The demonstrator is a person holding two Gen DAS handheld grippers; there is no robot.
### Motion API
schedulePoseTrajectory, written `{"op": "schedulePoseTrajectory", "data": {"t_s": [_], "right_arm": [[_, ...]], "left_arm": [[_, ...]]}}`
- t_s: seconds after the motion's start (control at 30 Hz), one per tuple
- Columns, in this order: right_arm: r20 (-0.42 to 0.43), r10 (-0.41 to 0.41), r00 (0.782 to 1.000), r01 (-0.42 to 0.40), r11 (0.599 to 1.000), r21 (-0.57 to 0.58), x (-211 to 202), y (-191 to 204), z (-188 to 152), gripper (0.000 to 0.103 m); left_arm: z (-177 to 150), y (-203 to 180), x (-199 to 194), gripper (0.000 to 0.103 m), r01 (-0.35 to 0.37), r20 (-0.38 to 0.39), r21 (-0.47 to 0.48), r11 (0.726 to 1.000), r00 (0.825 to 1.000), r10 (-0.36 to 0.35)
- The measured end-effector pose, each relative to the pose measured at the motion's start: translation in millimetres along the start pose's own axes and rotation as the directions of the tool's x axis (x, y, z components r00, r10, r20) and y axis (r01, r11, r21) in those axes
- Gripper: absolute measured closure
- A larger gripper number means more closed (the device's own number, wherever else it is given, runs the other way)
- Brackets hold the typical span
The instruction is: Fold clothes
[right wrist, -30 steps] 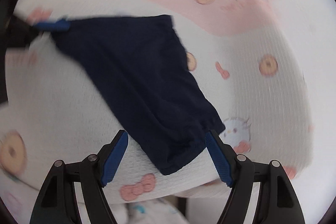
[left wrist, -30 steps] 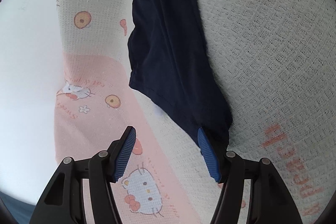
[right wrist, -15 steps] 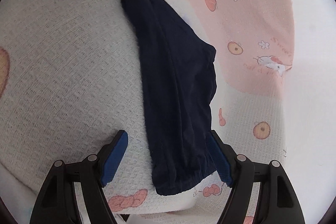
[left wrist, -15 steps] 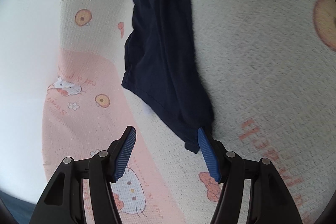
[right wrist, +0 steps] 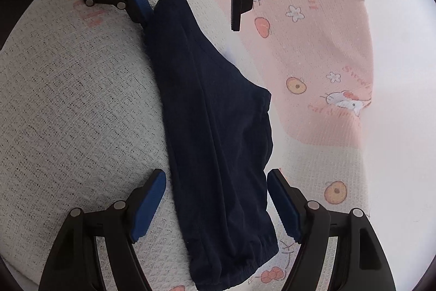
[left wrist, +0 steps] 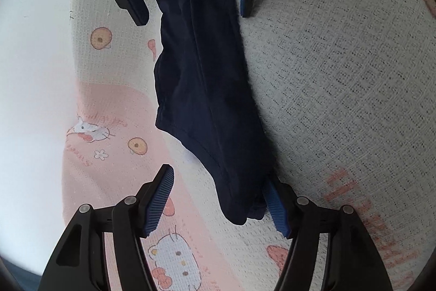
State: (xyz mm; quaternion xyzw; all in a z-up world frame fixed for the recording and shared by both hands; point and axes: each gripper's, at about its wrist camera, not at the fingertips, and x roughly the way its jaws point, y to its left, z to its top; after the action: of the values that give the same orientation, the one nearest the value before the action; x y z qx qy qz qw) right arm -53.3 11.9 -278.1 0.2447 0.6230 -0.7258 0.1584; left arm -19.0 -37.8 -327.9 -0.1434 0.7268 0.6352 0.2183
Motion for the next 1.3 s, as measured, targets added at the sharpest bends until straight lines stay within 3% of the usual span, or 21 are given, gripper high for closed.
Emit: {"op": "schedulePoseTrajectory", "data": {"t_s": [0.1, 0.17, 0.23, 0.37, 0.5, 0.57, 0.67, 0.73, 0.83, 0.87, 0.93, 1.03, 1.3], "right_arm": [[0.023, -0.001, 1.000, 0.000, 1.000, 0.011, 0.7, -1.3, -2.4, 0.027], [0.022, 0.000, 1.000, -0.001, 1.000, 0.026, 3.1, -3.6, -2.0, 0.027], [0.018, -0.008, 1.000, 0.008, 1.000, 0.026, 2.8, -1.4, -1.2, 0.027], [0.011, -0.004, 1.000, 0.004, 1.000, 0.021, -1.2, 0.9, -1.0, 0.027], [0.033, 0.035, 0.999, -0.036, 0.999, 0.025, -8.1, 0.3, -4.3, 0.027], [0.048, 0.030, 0.998, -0.030, 1.000, 0.004, -11.3, 4.8, -4.6, 0.027], [0.057, 0.040, 0.998, -0.042, 0.999, 0.031, -9.4, 4.0, -3.3, 0.027], [0.065, 0.045, 0.997, -0.048, 0.998, 0.048, -7.2, 1.8, -2.6, 0.027], [0.072, 0.030, 0.997, -0.033, 0.999, 0.042, -4.0, 3.4, -0.6, 0.027], [0.079, 0.024, 0.997, -0.027, 0.999, 0.038, -3.4, 4.3, 0.4, 0.027], [0.089, 0.012, 0.996, -0.015, 0.999, 0.033, -1.4, 5.8, 2.7, 0.027], [0.093, 0.007, 0.996, -0.012, 0.998, 0.058, 3.2, 3.3, 6.8, 0.027], [0.075, -0.002, 0.997, -0.007, 0.993, 0.119, 15.3, -4.0, 19.0, 0.027]], "left_arm": [[-5.6, -3.2, -2.9, 0.056, 0.029, 0.043, -0.009, 1.000, 0.999, -0.028], [-9.3, -7.9, -3.6, 0.082, 0.064, 0.060, -0.006, 0.998, 0.996, -0.064], [-10.6, -16.1, -4.3, 0.093, 0.068, 0.069, 0.011, 0.998, 0.995, -0.068], [-11.9, -6.5, -2.6, 0.094, 0.122, 0.068, -0.091, 0.988, 0.991, -0.116], [-18.1, 22.3, 5.1, 0.094, 0.276, 0.092, -0.253, 0.927, 0.961, -0.261], [-20.9, 36.7, 11.1, 0.094, 0.352, 0.103, -0.321, 0.879, 0.936, -0.337], [-24.9, 56.2, 21.2, 0.094, 0.466, 0.120, -0.406, 0.786, 0.880, -0.459], [-29.4, 71.1, 31.8, 0.094, 0.535, 0.145, -0.483, 0.693, 0.830, -0.539], [-39.7, 92.0, 50.5, 0.094, 0.602, 0.205, -0.608, 0.518, 0.749, -0.630], [-42.7, 95.9, 54.5, 0.094, 0.609, 0.223, -0.633, 0.478, 0.735, -0.641], [-48.5, 102.5, 60.7, 0.094, 0.613, 0.253, -0.675, 0.411, 0.716, -0.651], [-54.8, 110.4, 65.5, 0.094, 0.605, 0.289, -0.724, 0.330, 0.701, -0.652], [-65.0, 134.1, 63.3, 0.094, 0.579, 0.378, -0.797, 0.173, 0.701, -0.605]]}}
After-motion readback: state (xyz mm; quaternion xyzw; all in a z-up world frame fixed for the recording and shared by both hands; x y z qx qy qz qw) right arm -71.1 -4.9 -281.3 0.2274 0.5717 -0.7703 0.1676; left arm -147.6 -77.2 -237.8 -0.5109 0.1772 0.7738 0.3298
